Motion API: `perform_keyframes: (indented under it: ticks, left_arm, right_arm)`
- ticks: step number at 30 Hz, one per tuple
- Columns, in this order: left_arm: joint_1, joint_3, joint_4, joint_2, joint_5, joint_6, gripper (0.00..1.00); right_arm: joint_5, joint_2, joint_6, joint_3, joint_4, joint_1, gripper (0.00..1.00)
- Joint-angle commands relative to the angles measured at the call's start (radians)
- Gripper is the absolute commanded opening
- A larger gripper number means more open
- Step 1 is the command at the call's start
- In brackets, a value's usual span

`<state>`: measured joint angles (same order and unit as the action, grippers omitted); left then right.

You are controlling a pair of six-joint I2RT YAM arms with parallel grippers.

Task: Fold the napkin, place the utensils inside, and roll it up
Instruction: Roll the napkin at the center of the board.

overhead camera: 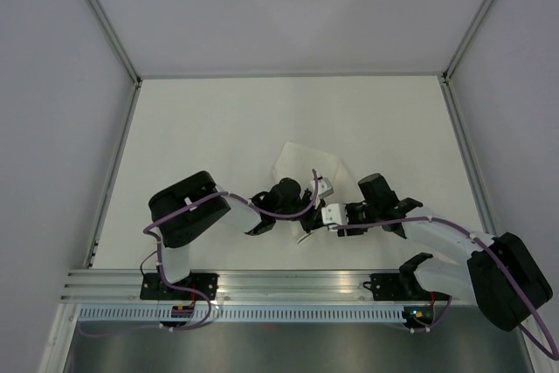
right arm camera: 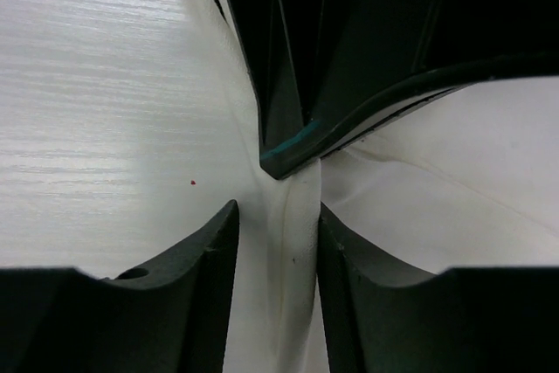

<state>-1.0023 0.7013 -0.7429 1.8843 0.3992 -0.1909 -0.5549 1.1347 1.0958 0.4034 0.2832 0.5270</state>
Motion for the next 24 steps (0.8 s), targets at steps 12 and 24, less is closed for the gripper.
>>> perform_keyframes:
  ticks: [12, 24]
  left_arm:
    - [0.031, -0.066, 0.218, 0.059, 0.059, -0.038, 0.02]
    - [0.105, -0.175, 0.085, -0.134, 0.027, -0.131, 0.45]
  right_arm:
    - [0.032, 0.007, 0.018, -0.046, -0.049, 0.008, 0.1]
    - [-0.02, 0.082, 0.064, 0.021, 0.128, 0.008, 0.0]
